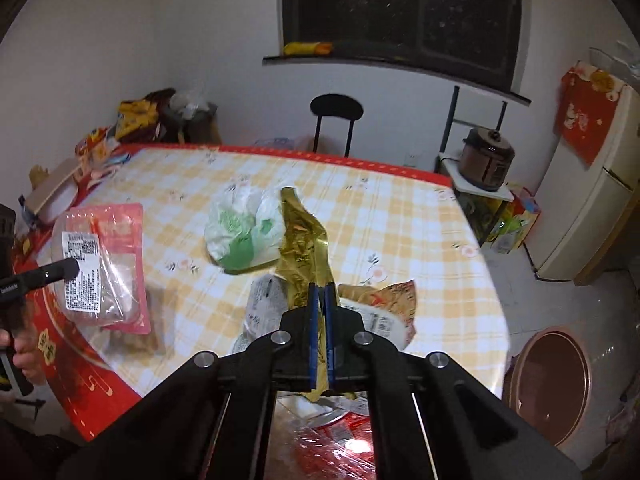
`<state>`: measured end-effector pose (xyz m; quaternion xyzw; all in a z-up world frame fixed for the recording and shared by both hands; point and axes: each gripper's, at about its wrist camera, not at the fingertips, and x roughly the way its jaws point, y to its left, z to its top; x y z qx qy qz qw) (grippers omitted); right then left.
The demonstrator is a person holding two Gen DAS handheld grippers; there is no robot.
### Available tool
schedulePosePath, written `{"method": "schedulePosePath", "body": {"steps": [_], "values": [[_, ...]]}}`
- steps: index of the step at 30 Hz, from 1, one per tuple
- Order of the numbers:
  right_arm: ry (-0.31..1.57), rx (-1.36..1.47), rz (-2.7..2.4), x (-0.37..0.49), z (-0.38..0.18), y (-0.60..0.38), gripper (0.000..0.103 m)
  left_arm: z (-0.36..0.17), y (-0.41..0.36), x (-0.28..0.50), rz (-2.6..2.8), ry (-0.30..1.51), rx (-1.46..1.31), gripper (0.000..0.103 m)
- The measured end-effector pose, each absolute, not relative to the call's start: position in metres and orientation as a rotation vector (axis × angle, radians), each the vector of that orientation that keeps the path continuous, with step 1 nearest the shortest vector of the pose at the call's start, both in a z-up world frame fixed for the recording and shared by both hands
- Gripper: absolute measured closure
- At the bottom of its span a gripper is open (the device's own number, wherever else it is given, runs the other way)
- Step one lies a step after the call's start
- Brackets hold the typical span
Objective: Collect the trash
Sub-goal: 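Carry tray and gold foil over the brown bin and open the right tool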
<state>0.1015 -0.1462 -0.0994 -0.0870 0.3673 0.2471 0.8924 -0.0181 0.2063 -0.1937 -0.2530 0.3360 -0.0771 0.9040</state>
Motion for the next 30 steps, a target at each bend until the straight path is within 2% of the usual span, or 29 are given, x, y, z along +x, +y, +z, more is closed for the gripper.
{"method": "schedulePosePath", "body": {"steps": [20,30], "values": [[0.664,-0.013,0.465,0.121,-0.074,-0.309,0.099,-0.151,0.077,0.022,-0.087,0.688,-0.418,0.046],[0.696,0.062,0.3,0.144,-0.101,-0.436,0.099,-0.127,0.001,0.05,-0.112,0.682,-0.357,0.046]]}}
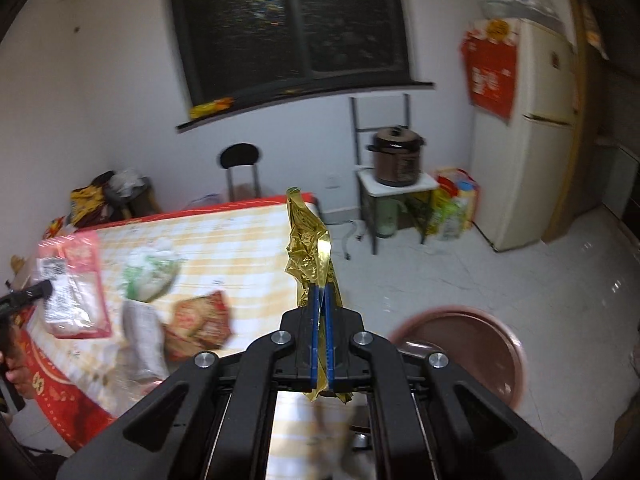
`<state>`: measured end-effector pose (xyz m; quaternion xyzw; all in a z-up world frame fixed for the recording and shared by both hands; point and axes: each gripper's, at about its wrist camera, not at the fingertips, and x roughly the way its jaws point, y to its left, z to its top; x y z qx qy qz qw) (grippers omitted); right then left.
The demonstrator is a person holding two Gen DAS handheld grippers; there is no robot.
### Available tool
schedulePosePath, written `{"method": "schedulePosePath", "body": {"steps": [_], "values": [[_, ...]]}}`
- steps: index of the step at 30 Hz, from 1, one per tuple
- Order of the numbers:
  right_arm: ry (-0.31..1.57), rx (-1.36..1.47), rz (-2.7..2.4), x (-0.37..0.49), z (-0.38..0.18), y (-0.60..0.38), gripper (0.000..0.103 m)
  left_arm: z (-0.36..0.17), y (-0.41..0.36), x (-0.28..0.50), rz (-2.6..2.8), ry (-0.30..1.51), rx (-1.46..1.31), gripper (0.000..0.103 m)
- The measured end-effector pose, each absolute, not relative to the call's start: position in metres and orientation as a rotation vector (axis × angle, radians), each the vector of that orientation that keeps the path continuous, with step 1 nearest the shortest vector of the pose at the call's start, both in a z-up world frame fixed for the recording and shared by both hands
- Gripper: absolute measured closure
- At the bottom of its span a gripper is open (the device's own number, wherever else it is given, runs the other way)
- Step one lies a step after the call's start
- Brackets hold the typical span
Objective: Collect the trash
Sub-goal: 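Carry tray and gold foil over the brown bin and open the right tool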
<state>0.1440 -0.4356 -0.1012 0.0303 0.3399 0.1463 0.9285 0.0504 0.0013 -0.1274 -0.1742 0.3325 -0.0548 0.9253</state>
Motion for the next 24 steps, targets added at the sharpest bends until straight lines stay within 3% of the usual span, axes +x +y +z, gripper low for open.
{"method": "schedulePosePath", "body": {"steps": [9,19,21,24], "values": [[0.836,0.143,0.166,0.17,-0.169,-0.525,0.099,-0.116,-0.063,0.077,-0.15,0.682,-0.316,0.046],[0.913,0.153,0.192,0.196,-0.201,-0.541,0.097,-0.118,-0.122,0.099,-0.187,0.703,-0.288,0.045],[0.912,0.153,0.188,0.198,-0.201,-0.544,0.092,-0.12,-0.134,0.103,-0.203,0.71,-0.282,0.045],[0.897,0.156,0.182,0.197,-0.195,-0.552,0.074,-0.121,-0.151,0.11,-0.233,0.721,-0.267,0.045]]}}
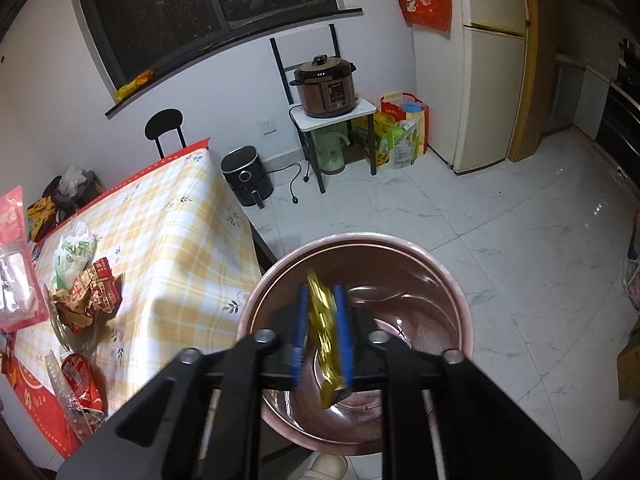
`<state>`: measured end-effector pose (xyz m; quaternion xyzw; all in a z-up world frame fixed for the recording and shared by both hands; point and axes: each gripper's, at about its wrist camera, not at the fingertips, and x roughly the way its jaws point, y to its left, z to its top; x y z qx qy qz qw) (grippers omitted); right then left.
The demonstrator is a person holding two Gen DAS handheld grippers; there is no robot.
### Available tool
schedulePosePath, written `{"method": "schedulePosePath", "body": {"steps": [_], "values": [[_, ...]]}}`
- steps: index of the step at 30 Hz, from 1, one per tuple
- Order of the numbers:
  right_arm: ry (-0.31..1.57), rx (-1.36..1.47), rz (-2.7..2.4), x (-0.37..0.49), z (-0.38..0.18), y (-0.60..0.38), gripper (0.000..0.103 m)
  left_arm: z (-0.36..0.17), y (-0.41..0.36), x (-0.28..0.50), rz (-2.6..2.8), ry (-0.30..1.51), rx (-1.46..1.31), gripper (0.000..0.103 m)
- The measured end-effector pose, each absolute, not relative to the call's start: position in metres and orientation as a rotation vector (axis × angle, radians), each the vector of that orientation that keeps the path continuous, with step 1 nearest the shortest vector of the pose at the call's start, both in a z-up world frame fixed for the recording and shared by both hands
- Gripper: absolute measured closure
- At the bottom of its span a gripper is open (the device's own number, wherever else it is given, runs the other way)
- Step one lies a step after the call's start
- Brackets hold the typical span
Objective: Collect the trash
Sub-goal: 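Carry tray and gold foil over the brown bin and open the right tool, then open the left tool over the brown bin to drop the tray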
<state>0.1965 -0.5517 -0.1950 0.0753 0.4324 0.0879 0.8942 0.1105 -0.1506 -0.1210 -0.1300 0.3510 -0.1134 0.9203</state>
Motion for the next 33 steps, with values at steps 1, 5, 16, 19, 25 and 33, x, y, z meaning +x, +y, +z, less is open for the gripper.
{"method": "schedulePosePath", "body": {"steps": [1,5,16,19,25,33], "values": [[0.885,0.154,0.177,0.194,-0.191,-0.555,0.064,-0.122,-0.157,0.113,-0.246,0.724,-0.26,0.045],[0.839,0.147,0.144,0.183,-0.173,-0.57,0.027,-0.128,-0.183,0.126,-0.3,0.74,-0.242,0.045],[0.784,0.177,0.059,0.141,-0.151,-0.618,0.005,-0.15,-0.273,0.166,-0.463,0.815,-0.158,0.045],[0.791,0.185,0.02,0.13,-0.153,-0.632,0.005,-0.16,-0.297,0.179,-0.501,0.844,-0.137,0.045],[0.798,0.23,-0.053,0.106,-0.158,-0.664,0.005,-0.182,-0.346,0.207,-0.578,0.899,-0.103,0.044],[0.794,0.259,-0.106,0.082,-0.16,-0.684,0.005,-0.183,-0.4,0.236,-0.704,0.87,-0.119,0.016]]}}
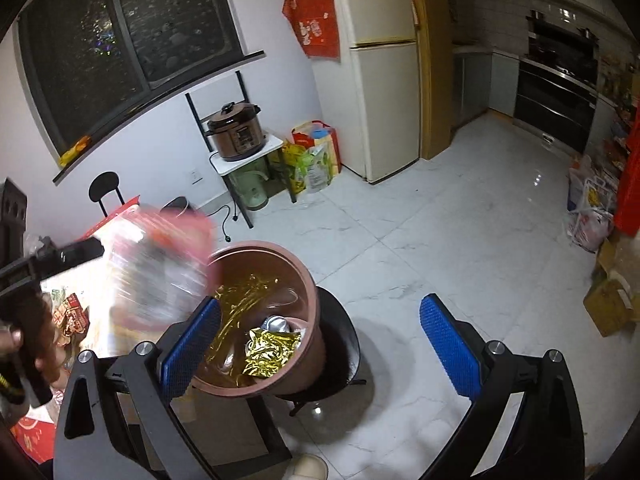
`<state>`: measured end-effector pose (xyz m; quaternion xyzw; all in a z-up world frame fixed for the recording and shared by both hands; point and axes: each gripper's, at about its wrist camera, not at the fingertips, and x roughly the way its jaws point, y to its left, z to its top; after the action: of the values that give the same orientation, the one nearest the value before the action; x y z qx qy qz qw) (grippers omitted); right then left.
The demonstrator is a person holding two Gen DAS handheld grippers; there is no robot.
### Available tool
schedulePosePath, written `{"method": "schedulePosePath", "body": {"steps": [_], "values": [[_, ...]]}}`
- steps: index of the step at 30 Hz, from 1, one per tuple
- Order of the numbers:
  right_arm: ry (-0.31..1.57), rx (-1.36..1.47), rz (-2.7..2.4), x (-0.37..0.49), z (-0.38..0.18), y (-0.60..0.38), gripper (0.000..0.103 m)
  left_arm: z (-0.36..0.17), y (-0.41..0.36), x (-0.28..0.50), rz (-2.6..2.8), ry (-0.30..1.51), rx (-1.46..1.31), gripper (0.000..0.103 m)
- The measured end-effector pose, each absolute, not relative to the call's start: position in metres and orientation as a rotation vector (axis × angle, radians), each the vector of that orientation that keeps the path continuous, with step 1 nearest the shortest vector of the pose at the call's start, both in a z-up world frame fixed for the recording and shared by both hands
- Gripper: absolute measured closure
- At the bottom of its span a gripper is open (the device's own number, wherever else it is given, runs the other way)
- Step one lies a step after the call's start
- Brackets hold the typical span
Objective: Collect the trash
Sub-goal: 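Open the left tool over the brown bin to drop the tray, then return both tools to the table above the remaining trash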
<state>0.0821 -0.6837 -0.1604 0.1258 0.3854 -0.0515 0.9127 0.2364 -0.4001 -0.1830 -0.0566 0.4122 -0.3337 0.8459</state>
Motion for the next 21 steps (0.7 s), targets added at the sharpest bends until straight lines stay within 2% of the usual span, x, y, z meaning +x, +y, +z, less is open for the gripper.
{"method": "schedulePosePath", "body": {"steps": [6,10,21], "values": [[0.766,0.262,-0.088,0.083,-0.153,-0.68,0.005,-0.16,-0.377,0.231,-0.642,0.808,-0.124,0.01],[0.75,0.255,-0.048,0.093,-0.147,-0.668,0.005,-0.146,-0.333,0.219,-0.551,0.77,-0.128,0.01],[0.713,0.233,0.175,0.145,-0.133,-0.585,0.005,-0.094,-0.137,0.149,-0.116,0.634,-0.266,0.008]]}}
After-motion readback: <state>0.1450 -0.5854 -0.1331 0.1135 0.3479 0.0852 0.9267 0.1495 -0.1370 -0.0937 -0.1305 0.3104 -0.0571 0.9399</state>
